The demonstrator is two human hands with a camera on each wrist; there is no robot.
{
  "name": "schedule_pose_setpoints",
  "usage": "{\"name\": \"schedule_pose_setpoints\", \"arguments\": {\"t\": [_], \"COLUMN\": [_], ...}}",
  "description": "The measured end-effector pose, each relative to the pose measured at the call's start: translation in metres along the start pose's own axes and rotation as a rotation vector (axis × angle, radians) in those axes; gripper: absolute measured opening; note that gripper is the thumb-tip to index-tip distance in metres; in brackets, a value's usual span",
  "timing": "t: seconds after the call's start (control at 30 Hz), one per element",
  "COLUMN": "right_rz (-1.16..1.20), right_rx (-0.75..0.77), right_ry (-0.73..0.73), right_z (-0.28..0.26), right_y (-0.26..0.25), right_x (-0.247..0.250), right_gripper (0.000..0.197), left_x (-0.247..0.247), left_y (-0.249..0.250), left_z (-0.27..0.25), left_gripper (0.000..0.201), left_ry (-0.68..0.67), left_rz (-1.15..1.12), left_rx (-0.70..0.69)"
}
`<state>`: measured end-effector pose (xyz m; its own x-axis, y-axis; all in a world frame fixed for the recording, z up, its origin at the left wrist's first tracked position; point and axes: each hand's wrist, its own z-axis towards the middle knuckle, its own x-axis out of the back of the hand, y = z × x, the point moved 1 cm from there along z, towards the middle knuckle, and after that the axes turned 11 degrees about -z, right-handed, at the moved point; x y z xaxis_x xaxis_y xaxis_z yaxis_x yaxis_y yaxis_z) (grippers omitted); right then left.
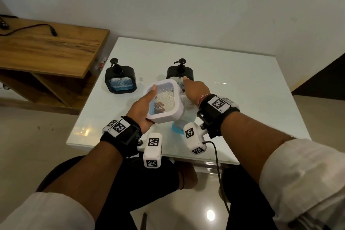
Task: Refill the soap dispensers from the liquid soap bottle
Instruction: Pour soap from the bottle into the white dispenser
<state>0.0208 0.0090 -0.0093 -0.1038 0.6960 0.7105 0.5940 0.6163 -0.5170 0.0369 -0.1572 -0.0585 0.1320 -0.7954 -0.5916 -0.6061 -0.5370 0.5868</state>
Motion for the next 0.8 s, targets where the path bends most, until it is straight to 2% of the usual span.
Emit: {"name": "schedule_pose_setpoints", "arguments": {"t": [0.13, 0.3, 0.57, 0.7, 0.8], "right_rz": [-0.006, 0.060, -0.054, 0.006, 0.021], "right_rx": [-0.003, 0.012, 0.014, 0.019, 0.030], "right_ry": [0.020, -0.077, 0.026, -0.048, -0.109], "right_z": [0.0003, -0.0028, -0.0009, 0.0010, 0.0004], "right_y": [0.0022, -0.0001, 0.0007, 0.0006, -0.0027], "right_x": [0.0001, 0.0033, -0.0010, 0.0009, 0.0036], "right_gripper": [0.060, 0.066, 0.062, 0.065, 0.064], "left_x": [0.0011, 0.0008, 0.0032, 0.0017, 0.0015], "left_y": [-0.0010, -0.0001, 0.0005, 0.0001, 0.0019], "left_z": [-0.0011, -0.0012, -0.0021, -0.0028, -0.0020], "left_gripper": [0.044, 0.040, 0.046, 0.039, 0.042], "left_ry": [0.017, -0.008, 0.022, 0.014, -0.004], "left_rz": [-0.004, -0.017, 0.004, -0.006, -0.011], "left_rx": [0.005, 0.010, 0.011, 0.018, 0.020]}}
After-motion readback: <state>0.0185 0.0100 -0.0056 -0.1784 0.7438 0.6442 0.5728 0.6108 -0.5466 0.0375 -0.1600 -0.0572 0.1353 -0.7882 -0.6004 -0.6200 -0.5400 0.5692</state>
